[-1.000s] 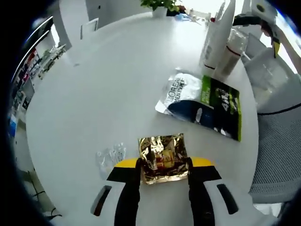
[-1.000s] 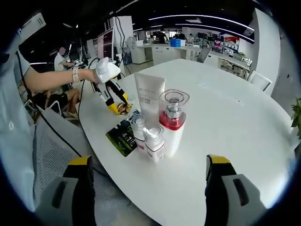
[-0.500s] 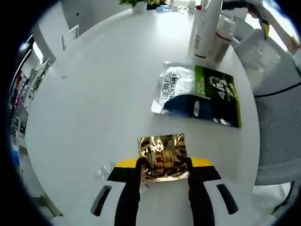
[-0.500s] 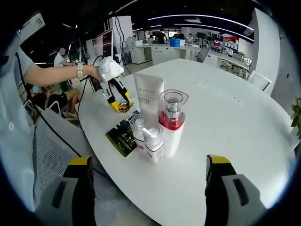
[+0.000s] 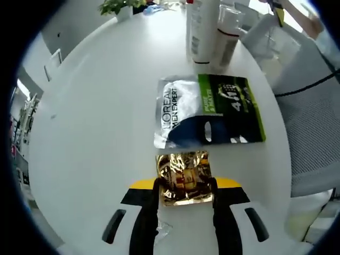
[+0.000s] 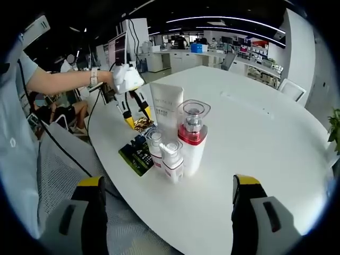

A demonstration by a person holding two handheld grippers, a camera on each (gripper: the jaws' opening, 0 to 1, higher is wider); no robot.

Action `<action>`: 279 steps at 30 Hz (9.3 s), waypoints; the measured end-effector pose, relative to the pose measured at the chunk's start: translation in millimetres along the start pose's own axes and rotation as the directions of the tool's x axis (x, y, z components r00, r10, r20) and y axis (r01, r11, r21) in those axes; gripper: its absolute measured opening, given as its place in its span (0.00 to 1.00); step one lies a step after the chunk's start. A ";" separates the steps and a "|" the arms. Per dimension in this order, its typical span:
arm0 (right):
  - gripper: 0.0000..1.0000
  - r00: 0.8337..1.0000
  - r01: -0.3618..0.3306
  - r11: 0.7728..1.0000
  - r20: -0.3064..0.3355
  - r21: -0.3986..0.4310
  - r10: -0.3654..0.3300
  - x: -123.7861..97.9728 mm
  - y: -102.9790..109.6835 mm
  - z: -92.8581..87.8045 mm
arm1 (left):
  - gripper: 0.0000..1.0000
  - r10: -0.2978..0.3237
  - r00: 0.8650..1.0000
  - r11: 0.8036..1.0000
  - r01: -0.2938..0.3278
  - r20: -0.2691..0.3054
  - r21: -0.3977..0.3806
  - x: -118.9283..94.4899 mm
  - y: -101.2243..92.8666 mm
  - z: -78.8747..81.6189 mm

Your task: Arrange the skincare products in the storage area until every visible bottle or jar stands upright without overlapping.

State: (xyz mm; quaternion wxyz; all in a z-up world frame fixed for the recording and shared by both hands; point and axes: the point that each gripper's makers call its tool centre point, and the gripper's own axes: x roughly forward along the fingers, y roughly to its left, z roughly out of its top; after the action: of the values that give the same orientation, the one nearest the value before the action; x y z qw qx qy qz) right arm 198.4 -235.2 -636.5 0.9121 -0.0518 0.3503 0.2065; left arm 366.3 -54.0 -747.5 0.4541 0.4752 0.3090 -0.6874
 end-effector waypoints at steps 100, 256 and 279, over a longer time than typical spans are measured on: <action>1.00 1.000 -0.004 1.000 0.021 -0.001 0.004 -1.6 6.8 10.8 | 0.37 0.327 0.940 0.626 -0.290 -0.094 -0.724 -34.0 52.9 -87.5; 1.00 0.980 0.028 0.999 0.196 -0.025 -0.023 -20.9 34.5 40.1 | 0.83 0.516 0.724 0.813 -0.243 0.459 -0.530 -133.5 -81.4 64.4; 1.00 0.982 0.028 0.999 0.189 -0.019 -0.024 -17.5 34.1 40.0 | 0.97 0.664 0.609 0.681 -0.254 0.434 -0.686 -157.5 -90.8 50.4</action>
State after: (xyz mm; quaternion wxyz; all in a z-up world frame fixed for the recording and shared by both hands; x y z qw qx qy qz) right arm 197.3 -200.6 -593.3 0.9432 -0.0467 0.2592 0.2023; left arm 285.6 -9.1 -583.0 0.8184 0.1131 0.1761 -0.5353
